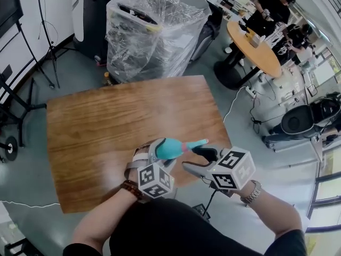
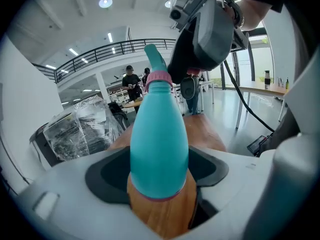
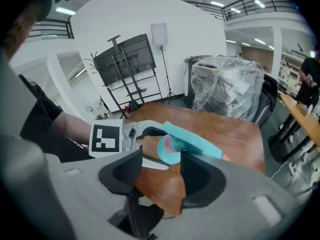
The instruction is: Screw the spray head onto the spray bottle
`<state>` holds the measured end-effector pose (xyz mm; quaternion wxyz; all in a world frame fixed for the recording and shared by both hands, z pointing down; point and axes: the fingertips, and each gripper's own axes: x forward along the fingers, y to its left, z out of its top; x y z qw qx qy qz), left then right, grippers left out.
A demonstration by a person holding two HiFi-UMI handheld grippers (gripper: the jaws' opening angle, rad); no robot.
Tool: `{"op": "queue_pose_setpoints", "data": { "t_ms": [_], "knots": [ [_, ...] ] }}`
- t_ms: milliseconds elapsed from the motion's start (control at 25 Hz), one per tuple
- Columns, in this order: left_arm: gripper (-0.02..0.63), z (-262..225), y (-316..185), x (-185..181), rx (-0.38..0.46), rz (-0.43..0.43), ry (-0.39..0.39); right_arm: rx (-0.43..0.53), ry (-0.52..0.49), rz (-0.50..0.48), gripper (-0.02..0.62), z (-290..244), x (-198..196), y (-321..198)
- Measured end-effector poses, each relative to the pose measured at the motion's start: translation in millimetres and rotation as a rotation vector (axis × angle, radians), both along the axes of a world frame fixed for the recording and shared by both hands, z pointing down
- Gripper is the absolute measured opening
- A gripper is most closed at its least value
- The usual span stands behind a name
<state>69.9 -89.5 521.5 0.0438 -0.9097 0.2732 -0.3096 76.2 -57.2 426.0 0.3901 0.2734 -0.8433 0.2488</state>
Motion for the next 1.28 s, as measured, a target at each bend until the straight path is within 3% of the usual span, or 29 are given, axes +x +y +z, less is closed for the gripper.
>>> {"op": "queue_pose_setpoints", "data": {
  "t_ms": [400, 560, 640, 720, 880, 1120, 1280],
  "knots": [
    [0.376, -8.4, -3.5, -0.2, 0.013, 0.015, 0.044, 0.099, 0.105, -0.243, 0.209, -29.7, -2.1, 21.1],
    [0.376, -9.2, -3.8, -2.3, 0.017, 0.018, 0.046, 0.31, 0.172, -0.365, 0.135, -64.0, -2.9, 16.3],
    [0.376, -10.6, -4.2, -0.8, 0.021, 0.03, 0.048, 0.432, 0.221, -0.384, 0.135, -74.4, 4.2, 4.0],
    [0.376, -11.6, -3.1, -0.9, 0.026, 0.046, 0.047, 0.491, 0.277, -0.417, 0.137, -70.5, 9.2, -5.4],
    [0.376, -12.6, 1.8, -1.9, 0.033, 0.084, 0.04, 0.49, 0.331, -0.526, 0.169, -43.6, 8.0, -9.1],
    [0.376, -12.9, 12.5, 3.6, 0.058, 0.139, 0.016, 0.395, 0.335, -0.636, 0.169, -9.4, 4.2, 2.7],
    [0.376, -8.6, 14.9, 5.2, 0.059, 0.151, -0.022, 0.365, 0.34, -0.657, 0.12, 0.7, 4.6, 5.8]
  ]
}}
